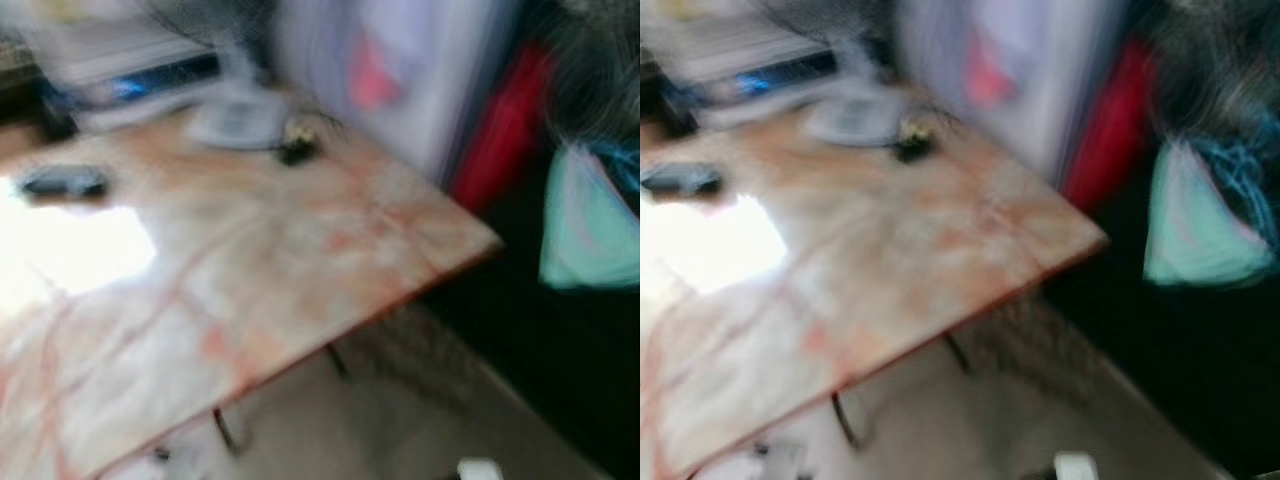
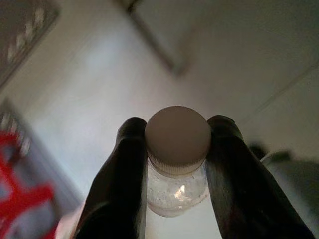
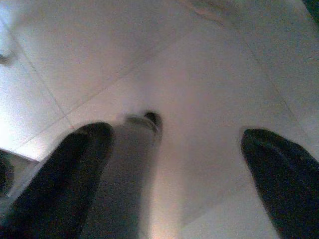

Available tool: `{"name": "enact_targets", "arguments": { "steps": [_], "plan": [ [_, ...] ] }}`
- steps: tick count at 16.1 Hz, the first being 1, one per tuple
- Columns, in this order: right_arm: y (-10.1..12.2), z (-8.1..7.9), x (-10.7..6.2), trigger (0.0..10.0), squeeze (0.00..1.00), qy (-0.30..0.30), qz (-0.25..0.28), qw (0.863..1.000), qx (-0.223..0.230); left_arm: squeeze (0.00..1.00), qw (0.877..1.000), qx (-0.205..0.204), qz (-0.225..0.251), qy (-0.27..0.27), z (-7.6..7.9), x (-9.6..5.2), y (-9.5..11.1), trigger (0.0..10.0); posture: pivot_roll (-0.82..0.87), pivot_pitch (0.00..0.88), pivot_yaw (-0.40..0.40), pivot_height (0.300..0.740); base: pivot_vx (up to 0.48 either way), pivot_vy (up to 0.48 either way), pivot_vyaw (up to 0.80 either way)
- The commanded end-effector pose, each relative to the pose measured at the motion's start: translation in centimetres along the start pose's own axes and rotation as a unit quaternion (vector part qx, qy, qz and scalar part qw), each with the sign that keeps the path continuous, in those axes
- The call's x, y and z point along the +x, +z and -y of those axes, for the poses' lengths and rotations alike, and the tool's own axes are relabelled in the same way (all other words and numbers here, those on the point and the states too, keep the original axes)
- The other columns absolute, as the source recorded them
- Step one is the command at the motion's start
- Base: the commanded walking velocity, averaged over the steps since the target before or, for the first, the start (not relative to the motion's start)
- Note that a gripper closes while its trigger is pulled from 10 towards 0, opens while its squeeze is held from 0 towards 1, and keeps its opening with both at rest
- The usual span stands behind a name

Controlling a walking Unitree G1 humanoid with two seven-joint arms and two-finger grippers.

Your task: Restocking fridge

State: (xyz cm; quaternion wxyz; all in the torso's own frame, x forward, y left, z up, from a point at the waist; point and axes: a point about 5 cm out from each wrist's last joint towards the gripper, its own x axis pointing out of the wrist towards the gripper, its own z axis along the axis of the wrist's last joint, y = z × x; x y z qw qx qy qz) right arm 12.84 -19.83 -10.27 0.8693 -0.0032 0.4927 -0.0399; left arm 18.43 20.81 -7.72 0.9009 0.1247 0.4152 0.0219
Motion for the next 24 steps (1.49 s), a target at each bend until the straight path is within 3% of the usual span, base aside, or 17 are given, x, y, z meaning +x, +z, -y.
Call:
{"name": "enact_targets", "arguments": {
  "steps": [1,3,6,24],
  "plan": [
    [0.04,-0.68,0.08,10.0,0.0,0.005,-0.003,1.0,-0.005,0.0,1.0,0.004,-0.023,-0.001,-0.37,-0.35,-1.4,10.0,-0.01,0.052,0.065,0.74,0.0,0.0,-0.8],
    [0.24,-1.33,0.17,10.0,0.0,0.009,-0.002,1.0,-0.009,0.0,1.0,0.003,-0.026,-0.005,-0.27,-0.38,-1.54,10.0,-0.01,0.057,0.065,0.74,0.0,0.0,-0.8],
    [0.13,-0.62,0.1,10.0,0.0,0.007,-0.004,1.0,-0.011,0.0,1.0,0.003,-0.027,-0.01,-0.08,-0.35,-1.46,10.0,-0.01,0.059,0.066,0.74,0.0,0.0,-0.8],
    [-0.04,-0.48,0.1,10.0,0.0,0.017,-0.017,0.999,-0.022,0.0,0.999,0.001,-0.033,-0.021,0.11,-0.31,-1.45,10.0,-0.03,0.049,0.064,0.74,0.0,0.0,-0.8]
  ]
}}
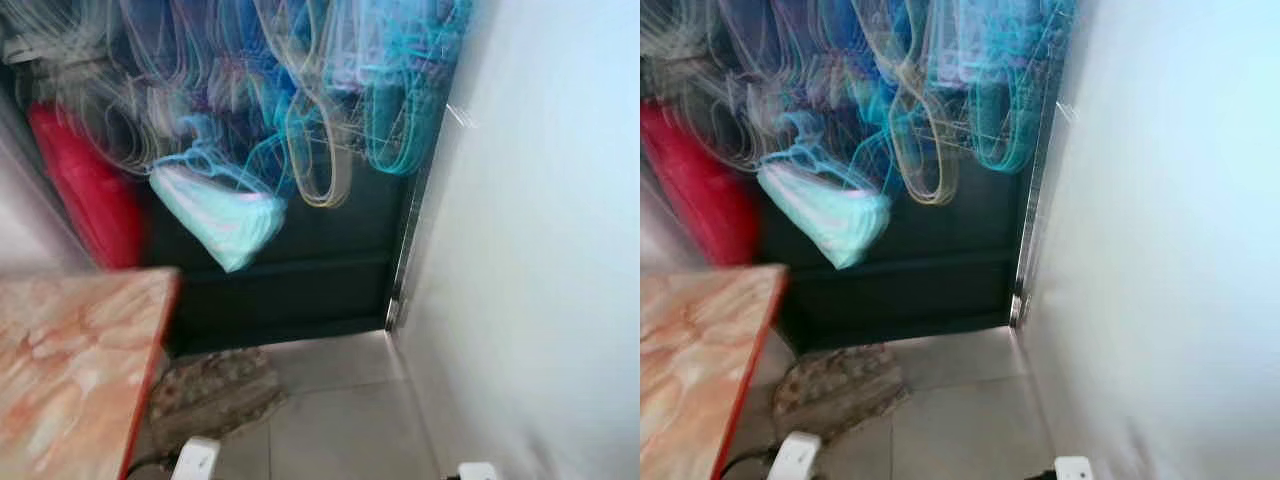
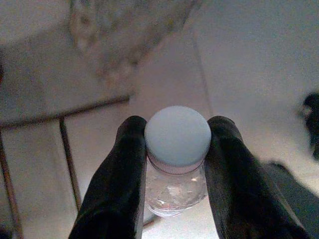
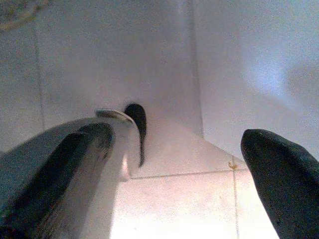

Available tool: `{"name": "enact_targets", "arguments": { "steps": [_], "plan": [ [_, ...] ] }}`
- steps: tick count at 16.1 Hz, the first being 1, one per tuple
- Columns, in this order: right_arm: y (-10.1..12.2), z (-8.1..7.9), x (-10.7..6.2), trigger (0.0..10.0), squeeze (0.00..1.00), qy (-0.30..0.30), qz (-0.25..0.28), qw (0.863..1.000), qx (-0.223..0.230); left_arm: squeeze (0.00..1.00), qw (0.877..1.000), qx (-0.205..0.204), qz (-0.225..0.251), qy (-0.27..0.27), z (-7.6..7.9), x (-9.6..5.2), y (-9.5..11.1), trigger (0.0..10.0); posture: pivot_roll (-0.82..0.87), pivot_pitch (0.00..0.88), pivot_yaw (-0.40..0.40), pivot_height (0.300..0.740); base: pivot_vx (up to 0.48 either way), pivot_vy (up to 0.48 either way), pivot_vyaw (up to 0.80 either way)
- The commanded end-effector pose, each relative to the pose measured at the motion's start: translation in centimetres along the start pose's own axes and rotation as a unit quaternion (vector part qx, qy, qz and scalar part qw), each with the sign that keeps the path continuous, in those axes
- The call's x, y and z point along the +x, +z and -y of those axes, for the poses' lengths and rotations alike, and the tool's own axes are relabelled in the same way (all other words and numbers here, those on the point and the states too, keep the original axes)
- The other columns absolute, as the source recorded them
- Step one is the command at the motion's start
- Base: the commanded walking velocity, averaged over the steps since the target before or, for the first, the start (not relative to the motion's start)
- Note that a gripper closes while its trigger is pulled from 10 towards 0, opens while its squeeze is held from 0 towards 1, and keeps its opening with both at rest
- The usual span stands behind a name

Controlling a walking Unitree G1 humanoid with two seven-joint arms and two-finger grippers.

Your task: Restocking fridge

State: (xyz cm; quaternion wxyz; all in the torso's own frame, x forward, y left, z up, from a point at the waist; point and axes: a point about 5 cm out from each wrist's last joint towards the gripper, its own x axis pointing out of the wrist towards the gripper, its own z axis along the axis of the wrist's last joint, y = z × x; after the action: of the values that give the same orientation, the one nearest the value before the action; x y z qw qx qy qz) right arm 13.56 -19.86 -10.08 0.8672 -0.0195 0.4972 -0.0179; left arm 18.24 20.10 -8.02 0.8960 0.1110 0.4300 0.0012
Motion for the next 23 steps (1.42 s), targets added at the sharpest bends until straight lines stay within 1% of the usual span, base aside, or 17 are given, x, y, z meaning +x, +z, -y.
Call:
{"name": "enact_targets", "arguments": {
  "steps": [1,3,8,15,23],
  "plan": [
    [-0.73,-0.47,-0.09,10.0,0.0,0.005,-0.012,1.0,0.006,0.0,1.0,0.008,-0.027,0.004,-0.57,-0.31,-1.38,10.0,-0.03,0.056,0.066,0.74,0.0,0.0,-0.8],
    [-0.73,-0.46,-0.09,10.0,0.0,0.004,-0.013,1.0,0.007,0.0,1.0,0.003,-0.024,0.004,-0.56,-0.31,-1.35,10.0,-0.03,0.061,0.067,0.74,0.0,0.0,-0.8],
    [-0.67,-0.47,-0.08,10.0,0.0,0.001,-0.01,1.0,0.012,0.0,1.0,0.012,-0.028,-0.002,-0.44,-0.27,-1.29,10.0,-0.04,0.075,0.075,0.74,0.0,0.0,-0.8],
    [-0.54,-0.36,-0.06,10.0,0.0,0.001,-0.01,1.0,0.011,0.0,0.999,0.015,-0.029,-0.003,-0.35,-0.2,-1.12,10.0,-0.04,0.056,0.074,0.74,0.0,0.0,-0.8],
    [-0.86,-0.39,-0.13,10.0,0.0,-0.003,-0.013,1.0,0.009,0.0,0.999,0.02,-0.028,-0.004,-0.62,-0.24,-1.22,10.0,-0.05,0.03,0.082,0.74,0.0,0.0,-0.8]
  ]
}}
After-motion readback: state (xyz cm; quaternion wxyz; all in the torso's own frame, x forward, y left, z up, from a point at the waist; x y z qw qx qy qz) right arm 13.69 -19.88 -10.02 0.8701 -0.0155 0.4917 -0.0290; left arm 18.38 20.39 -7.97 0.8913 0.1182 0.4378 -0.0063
